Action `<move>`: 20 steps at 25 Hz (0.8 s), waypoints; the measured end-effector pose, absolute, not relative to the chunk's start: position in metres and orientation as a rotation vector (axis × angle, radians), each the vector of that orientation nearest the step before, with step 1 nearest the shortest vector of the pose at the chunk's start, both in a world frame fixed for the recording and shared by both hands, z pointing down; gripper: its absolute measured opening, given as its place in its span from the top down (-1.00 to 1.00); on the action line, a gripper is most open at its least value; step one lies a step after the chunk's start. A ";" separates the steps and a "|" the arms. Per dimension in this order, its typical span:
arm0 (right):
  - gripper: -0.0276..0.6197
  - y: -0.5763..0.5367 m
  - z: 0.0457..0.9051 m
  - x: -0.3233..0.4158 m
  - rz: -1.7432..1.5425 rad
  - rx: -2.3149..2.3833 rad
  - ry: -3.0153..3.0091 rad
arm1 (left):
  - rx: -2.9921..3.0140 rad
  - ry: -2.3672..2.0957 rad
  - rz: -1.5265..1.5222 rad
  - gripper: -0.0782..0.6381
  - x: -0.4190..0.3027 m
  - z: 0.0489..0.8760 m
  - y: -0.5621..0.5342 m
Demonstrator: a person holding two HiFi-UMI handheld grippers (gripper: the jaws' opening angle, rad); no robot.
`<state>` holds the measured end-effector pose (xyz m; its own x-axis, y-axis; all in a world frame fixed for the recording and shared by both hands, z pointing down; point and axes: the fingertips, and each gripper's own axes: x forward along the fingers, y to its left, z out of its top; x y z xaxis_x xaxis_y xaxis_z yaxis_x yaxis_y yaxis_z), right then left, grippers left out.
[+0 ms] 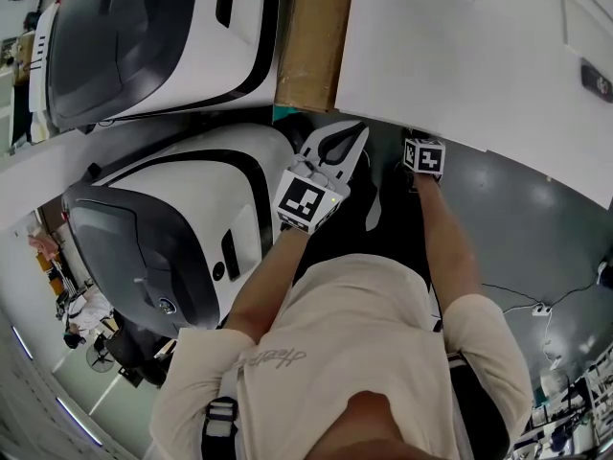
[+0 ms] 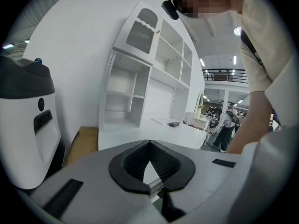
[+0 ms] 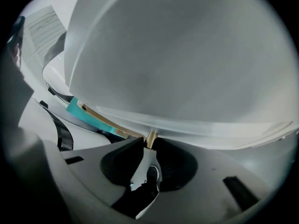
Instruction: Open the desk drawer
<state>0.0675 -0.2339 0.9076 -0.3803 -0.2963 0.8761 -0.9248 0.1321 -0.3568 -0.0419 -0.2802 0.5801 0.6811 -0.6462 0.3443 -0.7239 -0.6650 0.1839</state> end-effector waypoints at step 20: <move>0.64 -0.196 0.908 0.062 1.277 1.170 -1.764 | 2.625 -1.030 0.360 0.78 -0.041 0.574 -0.256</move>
<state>0.0621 -0.1955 0.9083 -0.3845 -0.2815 0.8792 -0.9231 0.1242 -0.3639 -0.0407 -0.2563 0.5743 0.7119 -0.6171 0.3351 -0.6916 -0.6990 0.1820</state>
